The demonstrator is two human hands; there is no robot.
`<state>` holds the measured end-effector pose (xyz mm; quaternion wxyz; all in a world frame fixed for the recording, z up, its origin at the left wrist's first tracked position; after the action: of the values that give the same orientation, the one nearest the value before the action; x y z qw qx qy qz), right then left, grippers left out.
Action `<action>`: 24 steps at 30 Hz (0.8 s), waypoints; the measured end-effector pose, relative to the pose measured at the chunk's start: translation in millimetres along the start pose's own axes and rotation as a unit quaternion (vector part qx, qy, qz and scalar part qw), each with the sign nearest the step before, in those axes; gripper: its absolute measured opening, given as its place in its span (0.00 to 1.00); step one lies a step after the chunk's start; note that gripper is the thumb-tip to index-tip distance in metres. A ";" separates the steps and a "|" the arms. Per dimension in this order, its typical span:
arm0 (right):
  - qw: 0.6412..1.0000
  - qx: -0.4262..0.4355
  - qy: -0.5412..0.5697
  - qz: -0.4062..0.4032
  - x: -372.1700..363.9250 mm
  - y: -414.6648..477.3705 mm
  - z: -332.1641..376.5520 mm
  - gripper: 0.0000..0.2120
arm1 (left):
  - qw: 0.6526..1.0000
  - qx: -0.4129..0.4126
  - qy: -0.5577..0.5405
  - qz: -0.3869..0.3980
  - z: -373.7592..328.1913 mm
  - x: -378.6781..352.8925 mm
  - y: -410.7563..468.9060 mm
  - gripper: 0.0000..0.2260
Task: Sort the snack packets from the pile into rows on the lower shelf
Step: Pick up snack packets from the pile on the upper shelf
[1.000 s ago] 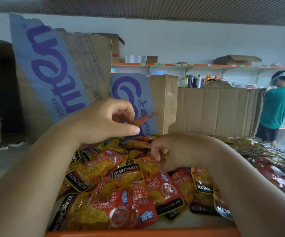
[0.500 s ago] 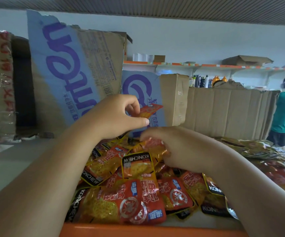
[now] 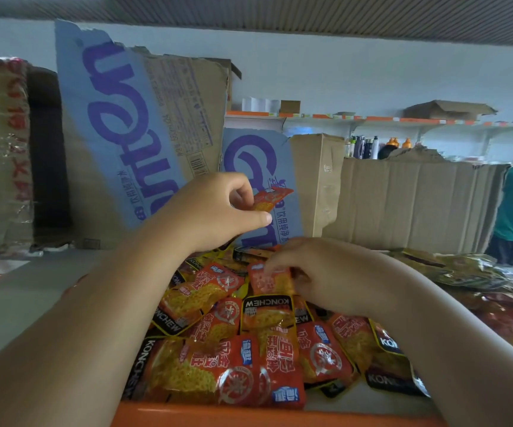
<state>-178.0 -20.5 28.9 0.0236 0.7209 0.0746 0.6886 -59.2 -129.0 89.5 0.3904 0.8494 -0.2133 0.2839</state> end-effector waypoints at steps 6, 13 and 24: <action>0.990 -0.024 -0.062 0.127 -20.7 0.9 1.7 0.21 | 1.000 0.000 0.019 -0.002 1.7 -3.0 0.8 0.15; 0.993 -0.046 -0.087 0.068 -14.6 12.1 13.2 0.10 | 1.000 -0.004 0.016 -0.008 1.2 -2.6 1.2 0.15; 0.996 -0.060 -0.066 -0.020 -13.1 22.9 13.6 0.23 | 1.000 -0.008 0.027 -0.009 -0.7 -3.3 1.4 0.15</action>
<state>-163.3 -44.0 18.4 0.0858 0.7604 0.0460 0.6421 -62.7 -128.9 88.5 0.4053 0.8402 -0.1974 0.3012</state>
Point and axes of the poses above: each hand's wrist, its own y-axis towards the middle knuckle, its own x-axis out of the back of the hand, z = x × y, the point moved 8 cm from there along y, towards the middle knuckle, and after that the axes turned 9 degrees about -y, right-handed, at the moved point
